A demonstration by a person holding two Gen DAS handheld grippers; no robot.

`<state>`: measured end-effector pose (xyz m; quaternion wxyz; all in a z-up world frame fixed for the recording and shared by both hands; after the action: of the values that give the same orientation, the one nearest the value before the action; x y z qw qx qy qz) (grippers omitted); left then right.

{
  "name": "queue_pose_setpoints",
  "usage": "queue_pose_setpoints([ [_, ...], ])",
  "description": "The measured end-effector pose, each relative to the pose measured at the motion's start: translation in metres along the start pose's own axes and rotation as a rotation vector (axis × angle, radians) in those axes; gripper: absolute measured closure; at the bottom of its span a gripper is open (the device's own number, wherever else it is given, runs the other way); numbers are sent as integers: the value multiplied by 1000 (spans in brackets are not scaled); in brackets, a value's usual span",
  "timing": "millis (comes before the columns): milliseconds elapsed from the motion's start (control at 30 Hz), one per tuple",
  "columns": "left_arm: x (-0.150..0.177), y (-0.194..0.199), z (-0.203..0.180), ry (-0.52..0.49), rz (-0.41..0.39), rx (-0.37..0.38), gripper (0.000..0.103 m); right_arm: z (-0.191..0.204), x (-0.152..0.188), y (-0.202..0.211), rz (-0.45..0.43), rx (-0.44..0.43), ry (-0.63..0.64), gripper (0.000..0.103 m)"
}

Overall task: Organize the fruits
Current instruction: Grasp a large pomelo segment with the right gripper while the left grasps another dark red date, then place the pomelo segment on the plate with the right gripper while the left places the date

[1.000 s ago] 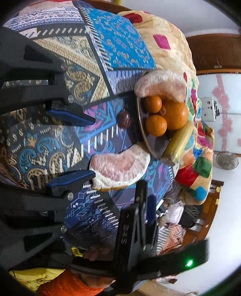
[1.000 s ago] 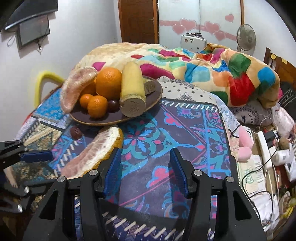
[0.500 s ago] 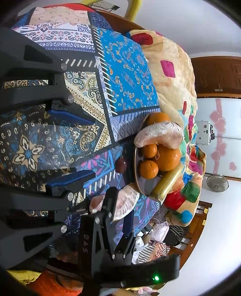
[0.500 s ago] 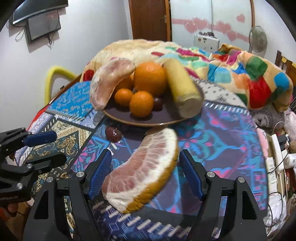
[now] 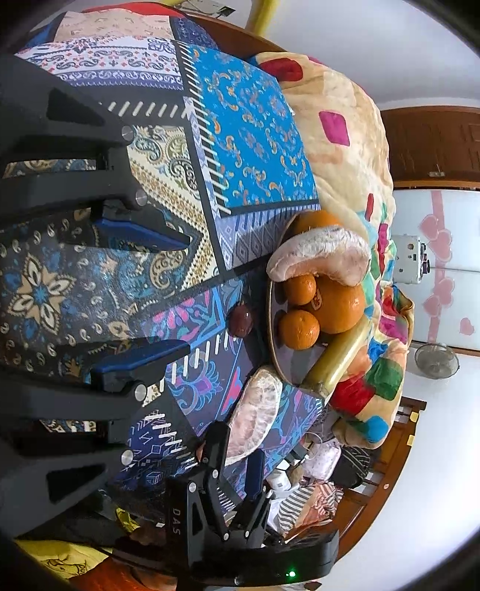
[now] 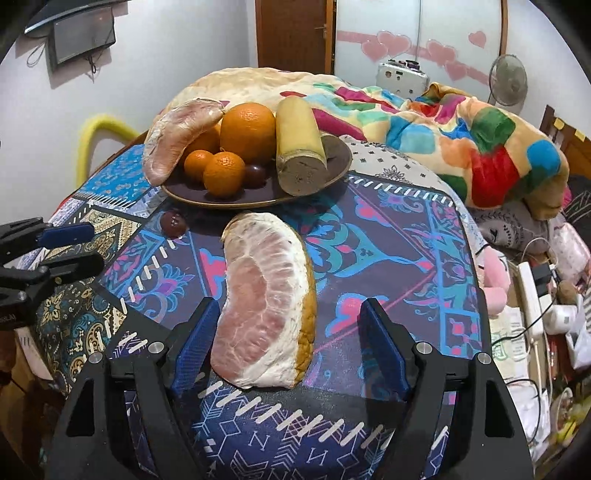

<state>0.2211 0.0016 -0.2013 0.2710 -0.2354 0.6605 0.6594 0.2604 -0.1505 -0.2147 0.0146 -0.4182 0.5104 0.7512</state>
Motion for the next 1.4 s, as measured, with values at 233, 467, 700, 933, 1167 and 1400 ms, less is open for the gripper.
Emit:
queue_pose_setpoints([
  [233,-10,-14,-12,-34,27,4,53,6,-12,-14,-37,-23,18,35],
  [467,-22,-29,-20,-44,54,9,53,13,-12,-13,-64,-50,61,56],
  [700,-32,-44,-28,-68,77,0,53,6,-5,-1,-86,-58,55,57],
  [933,-35,-48,-32,-86,75,-5,68,-5,-1,16,-111,-46,49,57],
  [1167,-35,-47,-31,-83,62,-9,82,-8,-12,31,-160,-49,38,57],
  [1400,-40,-25,-27,-70,6,-1,83,0,-32,42,-214,-60,46,57],
])
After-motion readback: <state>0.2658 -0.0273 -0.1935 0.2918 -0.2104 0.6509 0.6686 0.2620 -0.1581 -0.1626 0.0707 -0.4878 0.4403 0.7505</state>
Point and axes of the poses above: each gripper's, at about its wrist camera, not at the fingertips, and y roughly against the way its jaws point, z to its left, x to its underside, the point moved 8 cm from there along -y, roughly the way its jaws point, and after that the axes turned 9 degrees about -x, right-handed, at the moved point
